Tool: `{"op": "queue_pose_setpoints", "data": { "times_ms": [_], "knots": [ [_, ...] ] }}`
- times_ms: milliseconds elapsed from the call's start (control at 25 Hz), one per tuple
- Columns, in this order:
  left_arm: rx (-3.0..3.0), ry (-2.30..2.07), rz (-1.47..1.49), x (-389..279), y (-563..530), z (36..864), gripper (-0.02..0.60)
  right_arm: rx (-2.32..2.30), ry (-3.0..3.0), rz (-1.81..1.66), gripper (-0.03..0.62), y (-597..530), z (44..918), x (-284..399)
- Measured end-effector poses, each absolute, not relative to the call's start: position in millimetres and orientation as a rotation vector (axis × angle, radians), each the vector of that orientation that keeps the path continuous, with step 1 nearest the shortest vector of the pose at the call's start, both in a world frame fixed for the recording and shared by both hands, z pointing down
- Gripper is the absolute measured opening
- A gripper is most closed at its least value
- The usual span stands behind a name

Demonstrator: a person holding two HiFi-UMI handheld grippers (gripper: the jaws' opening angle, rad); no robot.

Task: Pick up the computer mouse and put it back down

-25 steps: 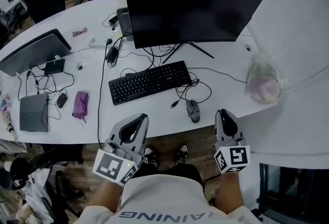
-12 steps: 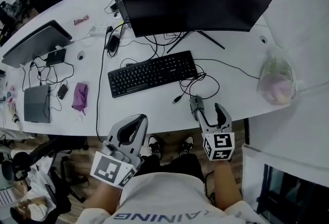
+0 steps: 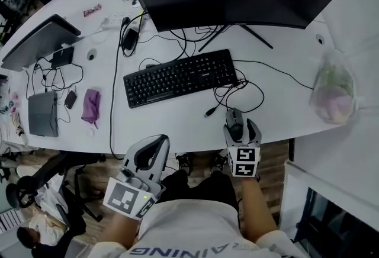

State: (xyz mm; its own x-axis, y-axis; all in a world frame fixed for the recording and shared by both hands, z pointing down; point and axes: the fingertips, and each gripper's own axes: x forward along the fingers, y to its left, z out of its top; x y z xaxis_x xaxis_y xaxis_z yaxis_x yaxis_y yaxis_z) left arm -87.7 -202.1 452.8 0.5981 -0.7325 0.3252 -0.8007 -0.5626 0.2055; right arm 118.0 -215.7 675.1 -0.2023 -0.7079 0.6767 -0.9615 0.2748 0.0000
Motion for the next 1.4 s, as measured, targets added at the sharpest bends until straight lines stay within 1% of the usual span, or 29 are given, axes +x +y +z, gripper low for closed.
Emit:
{"op": "queue_pose_setpoints", "data": {
  "times_ms": [240,480,560,640,800,1040,1400],
  "knots": [
    [2.475,-1.221,0.321,-87,-207,465,0.009,1.471,-1.928,0.634,0.331,-209,705,119],
    [2.461,-1.205,0.334,-88,-205,474,0.009,1.511,-1.904,0.622,0.33,-211,714,124],
    [2.461,-1.207,0.334,-90,-205,473,0.008,1.513,-1.9,0.615,0.325,-212,714,122],
    [2.464,-1.211,0.329,-92,-206,472,0.009,1.509,-1.902,0.623,0.307,-212,715,122],
    [2.469,-1.222,0.319,-96,-206,468,0.009,1.502,-1.917,0.62,0.302,-210,712,120],
    [2.5,-1.235,0.296,-96,-201,454,0.009,1.536,-1.987,0.557,0.302,-212,675,112],
    [2.588,-1.276,0.222,-93,-201,420,0.009,1.597,-2.103,0.384,0.301,-222,590,112]
  ]
}}
